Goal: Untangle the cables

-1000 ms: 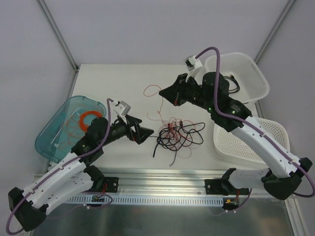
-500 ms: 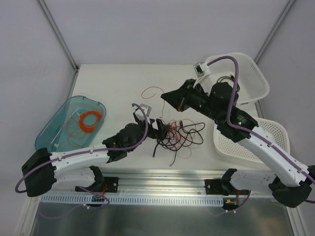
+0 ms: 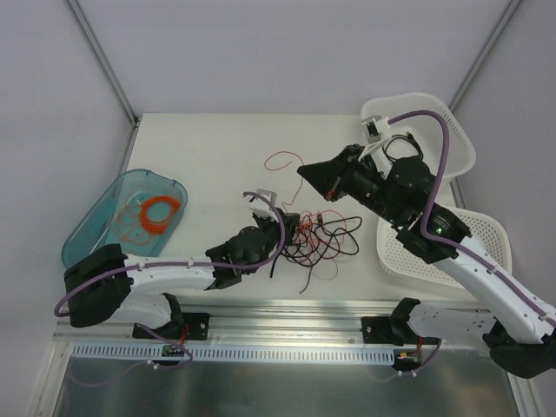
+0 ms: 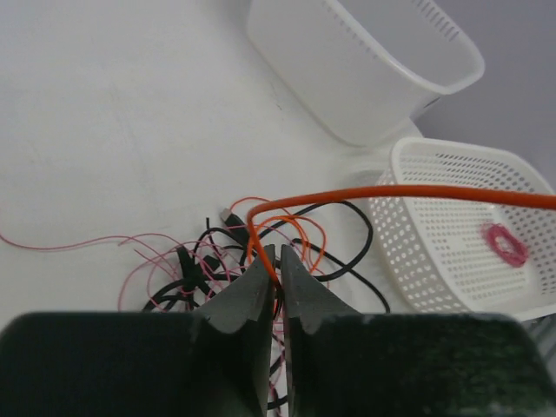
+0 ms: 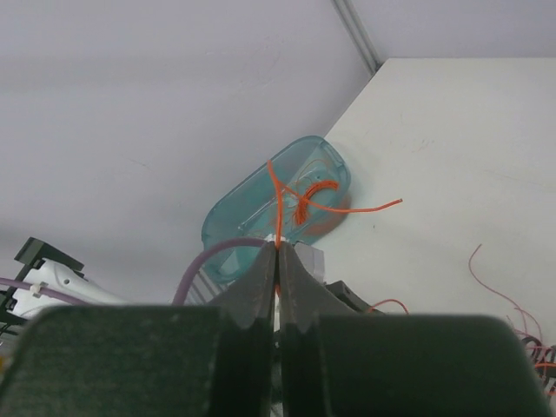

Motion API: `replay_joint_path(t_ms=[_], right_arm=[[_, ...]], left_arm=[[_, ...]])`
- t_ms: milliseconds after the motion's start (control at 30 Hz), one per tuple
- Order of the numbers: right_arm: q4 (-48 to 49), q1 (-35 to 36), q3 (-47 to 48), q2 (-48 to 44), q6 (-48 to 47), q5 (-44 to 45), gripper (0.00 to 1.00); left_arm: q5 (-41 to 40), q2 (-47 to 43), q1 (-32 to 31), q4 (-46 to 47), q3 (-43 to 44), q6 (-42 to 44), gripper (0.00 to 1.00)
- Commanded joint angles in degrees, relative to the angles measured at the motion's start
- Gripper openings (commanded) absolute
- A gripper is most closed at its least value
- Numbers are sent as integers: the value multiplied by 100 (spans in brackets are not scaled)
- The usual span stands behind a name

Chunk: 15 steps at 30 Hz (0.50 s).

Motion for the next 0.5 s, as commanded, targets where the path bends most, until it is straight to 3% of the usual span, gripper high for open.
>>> replay_joint_path(t_ms=[0,100,167,333,400,467], right_arm=[[-118,25,-48,-358,-230,503,1],[-741,8,-171,-561,-449,1065,1],[-1311,-36,-223,-631,-494,1494,3],[-2165,-107,-531,-772,-574,2041,27],[-2255,-107,-856,-955,-547,2094,45],[-2316,-107,-1101,-1088,-538,2086,54]], left_arm=[[-249,-169,-33,598,90,136,0],[-468,-591,-33,-68,290,268,0],[-574,-916,-16,-1052,519,469,0],[-479,-1391,300,-3283,1766,716,0],[-426,-1514,538,-4190,2300,883,0],[-329,-1594,800,-4952,2654,1102,0]])
